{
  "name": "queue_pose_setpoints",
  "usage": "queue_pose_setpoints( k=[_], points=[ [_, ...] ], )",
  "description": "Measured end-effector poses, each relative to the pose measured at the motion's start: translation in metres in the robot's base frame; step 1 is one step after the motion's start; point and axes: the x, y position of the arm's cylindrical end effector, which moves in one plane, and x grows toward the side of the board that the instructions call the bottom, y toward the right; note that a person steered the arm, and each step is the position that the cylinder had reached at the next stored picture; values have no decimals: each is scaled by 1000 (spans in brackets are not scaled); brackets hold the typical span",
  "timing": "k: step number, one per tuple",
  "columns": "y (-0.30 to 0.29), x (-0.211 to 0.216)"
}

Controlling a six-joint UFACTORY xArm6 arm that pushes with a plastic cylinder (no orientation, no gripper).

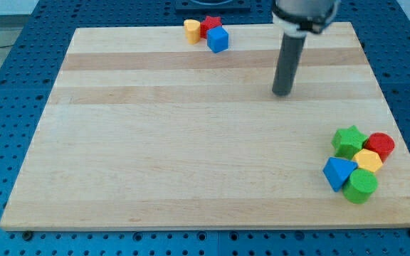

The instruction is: Separate the blue cube from the red star

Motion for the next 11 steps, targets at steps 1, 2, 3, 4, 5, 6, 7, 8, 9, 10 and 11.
queue_pose_setpoints(
  k=[1,2,3,4,5,6,7,8,9,10,11],
  points=[
    [0,-72],
    [-1,-138],
    [-1,-160],
    [-8,-168],
    [-32,-167],
    [-66,-167],
    [-82,-166],
    [-101,-156],
    [-117,-132],
    [-119,-102],
    [-130,-73]
  ],
)
